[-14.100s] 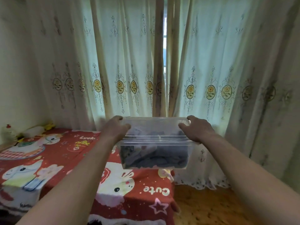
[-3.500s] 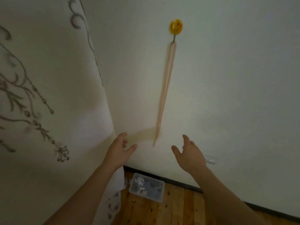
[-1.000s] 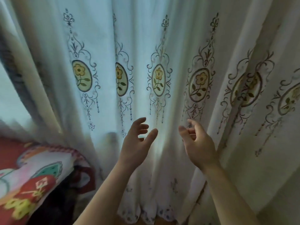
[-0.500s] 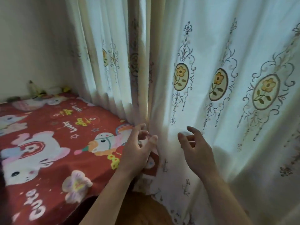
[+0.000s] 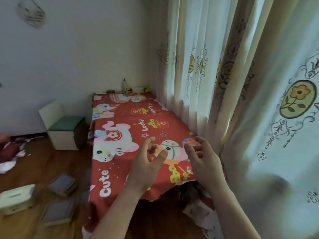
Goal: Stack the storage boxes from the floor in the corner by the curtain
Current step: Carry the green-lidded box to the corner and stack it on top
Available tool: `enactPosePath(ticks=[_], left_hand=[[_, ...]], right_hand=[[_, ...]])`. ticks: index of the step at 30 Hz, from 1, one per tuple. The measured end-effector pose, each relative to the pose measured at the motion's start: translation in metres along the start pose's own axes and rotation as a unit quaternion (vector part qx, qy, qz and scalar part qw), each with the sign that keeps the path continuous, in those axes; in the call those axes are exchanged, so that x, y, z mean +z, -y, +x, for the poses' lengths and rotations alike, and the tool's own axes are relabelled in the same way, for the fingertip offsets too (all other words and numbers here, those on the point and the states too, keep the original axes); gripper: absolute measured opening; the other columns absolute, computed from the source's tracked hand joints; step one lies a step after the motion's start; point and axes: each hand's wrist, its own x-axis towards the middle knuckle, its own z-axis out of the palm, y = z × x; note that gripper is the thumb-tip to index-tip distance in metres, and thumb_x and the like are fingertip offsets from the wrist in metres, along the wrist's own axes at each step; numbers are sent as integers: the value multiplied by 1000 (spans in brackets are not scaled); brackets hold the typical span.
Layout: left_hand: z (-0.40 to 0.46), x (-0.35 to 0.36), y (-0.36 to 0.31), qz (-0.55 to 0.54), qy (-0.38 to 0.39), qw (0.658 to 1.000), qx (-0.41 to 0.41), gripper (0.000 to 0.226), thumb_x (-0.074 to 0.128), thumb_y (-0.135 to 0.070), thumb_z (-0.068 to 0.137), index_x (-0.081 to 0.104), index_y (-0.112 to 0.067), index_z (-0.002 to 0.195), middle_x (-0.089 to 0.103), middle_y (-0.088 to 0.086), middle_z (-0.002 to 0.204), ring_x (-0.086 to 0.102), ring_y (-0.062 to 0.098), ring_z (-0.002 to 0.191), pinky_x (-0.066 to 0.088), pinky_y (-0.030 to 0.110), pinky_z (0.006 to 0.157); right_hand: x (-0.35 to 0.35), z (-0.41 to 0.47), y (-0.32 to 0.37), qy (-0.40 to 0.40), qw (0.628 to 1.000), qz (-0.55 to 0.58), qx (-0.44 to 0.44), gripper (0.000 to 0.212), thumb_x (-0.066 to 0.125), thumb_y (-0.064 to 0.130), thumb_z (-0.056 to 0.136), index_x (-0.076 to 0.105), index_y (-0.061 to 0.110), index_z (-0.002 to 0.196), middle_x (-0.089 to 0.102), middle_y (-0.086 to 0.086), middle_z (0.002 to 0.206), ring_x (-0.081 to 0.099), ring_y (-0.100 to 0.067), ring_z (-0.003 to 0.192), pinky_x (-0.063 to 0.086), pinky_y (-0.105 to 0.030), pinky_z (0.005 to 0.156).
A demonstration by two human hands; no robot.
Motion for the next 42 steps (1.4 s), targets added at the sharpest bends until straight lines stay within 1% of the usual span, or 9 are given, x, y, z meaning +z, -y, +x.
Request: enactPosePath(ticks=[4, 10, 15, 19, 25, 30, 33, 38, 42], left_hand=[[7, -27, 10, 22, -65, 998, -14, 51, 63, -62, 83, 45, -50, 129, 57, -25, 114, 51, -16, 104, 42, 11, 78], [2, -73, 26, 48, -139, 988, -38, 48, 60, -68, 81, 40, -57, 124, 54, -26, 118, 48, -18, 106, 41, 0, 76], [-8, -115, 44, 74, -205, 973, -70, 54, 59, -71, 79, 37, -56, 126, 51, -28, 122, 47, -18, 108, 40, 10, 75], [-10, -151, 53, 79, -237, 965, -81, 69, 52, -86, 67, 37, -56, 127, 50, -31, 121, 47, -16, 108, 39, 9, 72], [-16, -226, 78, 86, -266, 956, -93, 70, 53, -81, 72, 39, -48, 133, 50, -24, 125, 49, -8, 113, 42, 2, 67], [-19, -307, 94, 98, -274, 953, -86, 57, 62, -56, 86, 42, -42, 137, 52, -20, 125, 50, -5, 114, 40, 9, 81], [-25, -351, 103, 107, -275, 952, -86, 55, 63, -54, 87, 42, -43, 136, 53, -22, 124, 50, -7, 112, 41, 10, 82], [-36, -426, 116, 116, -289, 946, -84, 55, 64, -52, 87, 42, -43, 136, 54, -22, 121, 49, -16, 107, 41, 9, 79], [-48, -467, 124, 118, -298, 943, -87, 54, 64, -52, 86, 40, -47, 134, 54, -23, 121, 50, -13, 108, 44, 12, 81]], right_hand=[[38, 18, 10, 53, 998, 11, -25, 51, 57, 58, 90, 52, 32, 133, 64, 19, 88, 56, 16, 82, 38, -8, 58], [98, 27, 28, 132, 989, 42, -56, 54, 52, 62, 90, 51, 31, 134, 62, 21, 90, 52, 21, 86, 39, -14, 64], [145, 17, 49, 188, 978, 49, -79, 56, 51, 63, 90, 49, 31, 136, 62, 20, 91, 54, 18, 84, 38, -9, 57], [181, 10, 70, 222, 970, 51, -87, 56, 51, 64, 90, 48, 33, 137, 61, 21, 94, 56, 16, 82, 39, -8, 55], [251, -9, 112, 248, 962, 67, -90, 53, 54, 59, 92, 48, 32, 137, 62, 19, 91, 55, 17, 84, 40, -13, 60], [312, -32, 158, 263, 957, 75, -94, 54, 52, 61, 91, 47, 33, 137, 62, 18, 94, 60, 2, 85, 44, -20, 67], [345, -46, 183, 269, 955, 80, -94, 54, 51, 59, 92, 47, 31, 138, 63, 15, 95, 60, -1, 86, 46, -24, 68], [402, -71, 223, 273, 953, 90, -91, 55, 51, 60, 92, 47, 31, 138, 62, 16, 96, 60, -2, 87, 44, -22, 65], [440, -91, 244, 284, 950, 82, -98, 56, 51, 61, 92, 46, 31, 139, 60, 20, 94, 59, 2, 84, 42, -17, 61]])
